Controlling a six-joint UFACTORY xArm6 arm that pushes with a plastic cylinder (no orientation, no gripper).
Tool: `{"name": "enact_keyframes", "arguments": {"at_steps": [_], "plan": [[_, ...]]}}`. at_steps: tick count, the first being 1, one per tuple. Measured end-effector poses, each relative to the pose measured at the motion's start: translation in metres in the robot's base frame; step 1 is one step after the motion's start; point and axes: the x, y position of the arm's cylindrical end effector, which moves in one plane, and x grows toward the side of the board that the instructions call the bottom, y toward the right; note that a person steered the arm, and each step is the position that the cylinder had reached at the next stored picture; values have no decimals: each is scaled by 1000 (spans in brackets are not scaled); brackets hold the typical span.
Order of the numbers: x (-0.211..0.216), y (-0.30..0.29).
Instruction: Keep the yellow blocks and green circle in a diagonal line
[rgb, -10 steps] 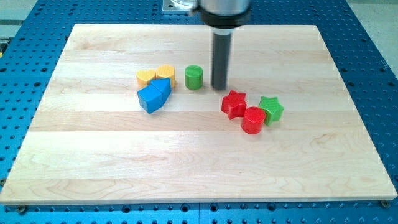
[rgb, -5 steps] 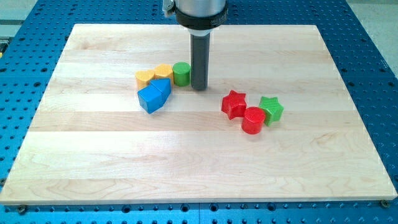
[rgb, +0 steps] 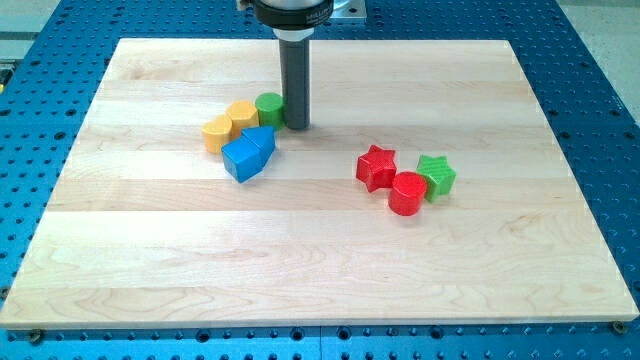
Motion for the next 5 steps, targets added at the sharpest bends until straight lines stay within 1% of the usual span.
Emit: {"name": "enact_keyframes", "arguments": {"at_steps": [1,2,3,4,5], "plan": [[-34,23],[-68,-72],[-24,-99],[19,-99],[-30,-119]]}}
